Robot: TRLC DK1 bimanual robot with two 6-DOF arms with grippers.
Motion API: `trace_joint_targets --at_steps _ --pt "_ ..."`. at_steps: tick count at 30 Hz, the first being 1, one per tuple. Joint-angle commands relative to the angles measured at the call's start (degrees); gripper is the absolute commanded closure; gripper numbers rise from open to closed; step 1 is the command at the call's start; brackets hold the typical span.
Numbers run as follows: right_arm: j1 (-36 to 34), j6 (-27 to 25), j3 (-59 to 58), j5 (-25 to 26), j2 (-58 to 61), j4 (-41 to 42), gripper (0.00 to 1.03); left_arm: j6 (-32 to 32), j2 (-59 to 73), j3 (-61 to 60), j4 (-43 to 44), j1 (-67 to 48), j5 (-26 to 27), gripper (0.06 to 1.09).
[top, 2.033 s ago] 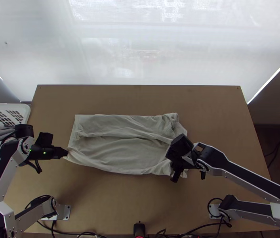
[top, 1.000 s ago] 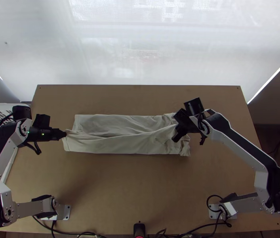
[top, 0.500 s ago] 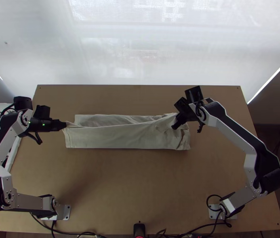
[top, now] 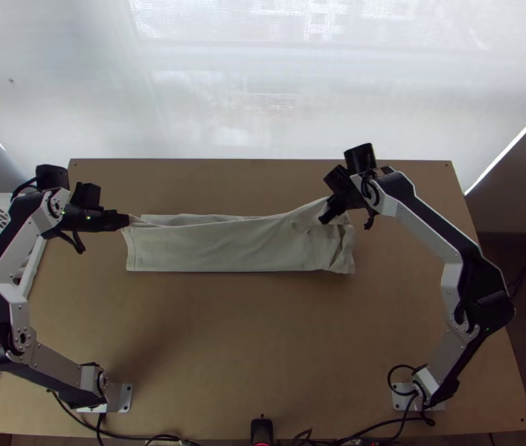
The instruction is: Fold the t-shirt
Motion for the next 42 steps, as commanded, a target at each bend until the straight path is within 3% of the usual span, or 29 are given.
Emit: trace_joint_targets --at_steps 1,25,42 --pt "-1.11 -1.24 4.92 0.16 4.58 -0.58 1.00 -0.06 3.39 1.37 1.26 -0.29 -0.40 1.05" --pt "-3.84 -2.82 5.71 0.16 9.50 -1.81 1.00 -0.41 13.94 13.50 0.46 -2.84 -0.67 1.05" --pt "-3.57 -2.12 6.24 0.16 13.37 -1.81 1.00 -0.15 18.59 12.36 1.70 -2.49 -1.19 1.05"
